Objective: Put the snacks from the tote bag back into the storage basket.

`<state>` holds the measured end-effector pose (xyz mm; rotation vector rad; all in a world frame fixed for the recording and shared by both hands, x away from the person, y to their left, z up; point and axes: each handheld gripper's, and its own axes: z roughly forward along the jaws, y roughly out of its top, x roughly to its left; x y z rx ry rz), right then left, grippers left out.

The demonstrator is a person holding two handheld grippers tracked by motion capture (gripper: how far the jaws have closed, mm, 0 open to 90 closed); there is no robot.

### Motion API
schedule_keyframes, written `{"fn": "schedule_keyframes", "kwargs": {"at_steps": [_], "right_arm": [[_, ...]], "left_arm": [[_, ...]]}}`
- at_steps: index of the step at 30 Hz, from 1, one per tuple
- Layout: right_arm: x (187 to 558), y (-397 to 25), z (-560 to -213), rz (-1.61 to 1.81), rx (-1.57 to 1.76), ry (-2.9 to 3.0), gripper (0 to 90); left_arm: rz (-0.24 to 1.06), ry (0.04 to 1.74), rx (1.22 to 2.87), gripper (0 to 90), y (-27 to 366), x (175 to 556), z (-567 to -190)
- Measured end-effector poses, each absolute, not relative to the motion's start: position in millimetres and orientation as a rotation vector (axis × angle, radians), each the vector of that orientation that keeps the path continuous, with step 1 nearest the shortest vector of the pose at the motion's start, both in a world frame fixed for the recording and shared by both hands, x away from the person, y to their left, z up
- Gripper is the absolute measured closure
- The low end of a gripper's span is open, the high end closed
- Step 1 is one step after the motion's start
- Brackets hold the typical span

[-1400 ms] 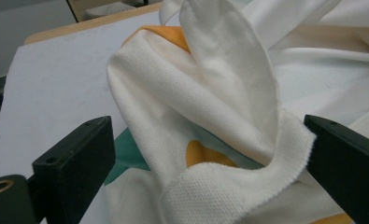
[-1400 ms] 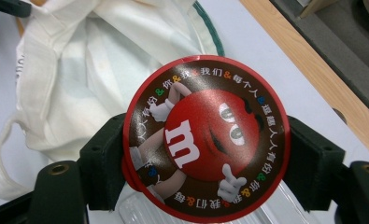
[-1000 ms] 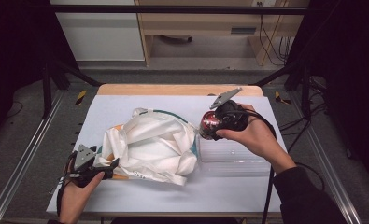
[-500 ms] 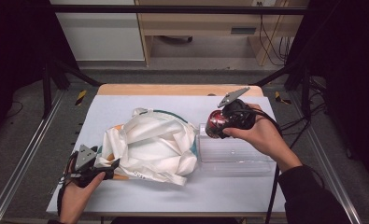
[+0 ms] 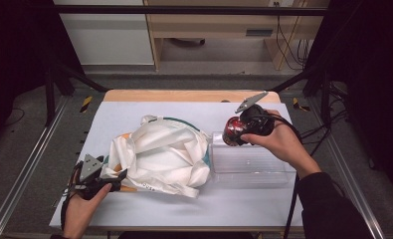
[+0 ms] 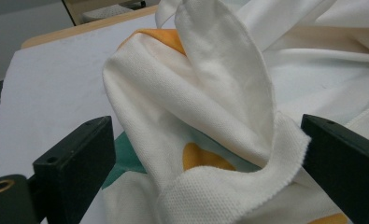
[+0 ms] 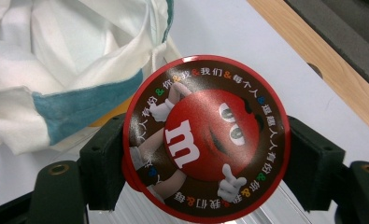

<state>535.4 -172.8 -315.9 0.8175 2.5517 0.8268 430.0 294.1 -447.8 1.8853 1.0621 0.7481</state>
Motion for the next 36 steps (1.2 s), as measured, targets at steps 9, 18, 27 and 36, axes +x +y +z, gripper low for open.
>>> {"fn": "schedule_keyframes", "kwargs": {"at_steps": [9, 18, 27, 36], "right_arm": [[539, -170, -323, 0.800, 0.807, 2.570, 26.0], [540, -165, -332, 0.779, 0.782, 2.601, 26.0], [541, -159, -337, 0.767, 0.764, 2.620, 26.0], [540, -156, -344, 0.752, 0.737, 2.643, 26.0]], "left_arm": [[0.751, 1.062, 1.884, 4.4, 295, 430, -447], [0.749, 1.061, 1.885, 4.7, 296, 430, -447], [0.747, 1.060, 1.884, 4.6, 297, 430, -447], [0.747, 1.059, 1.885, 4.6, 297, 430, -447]]}}
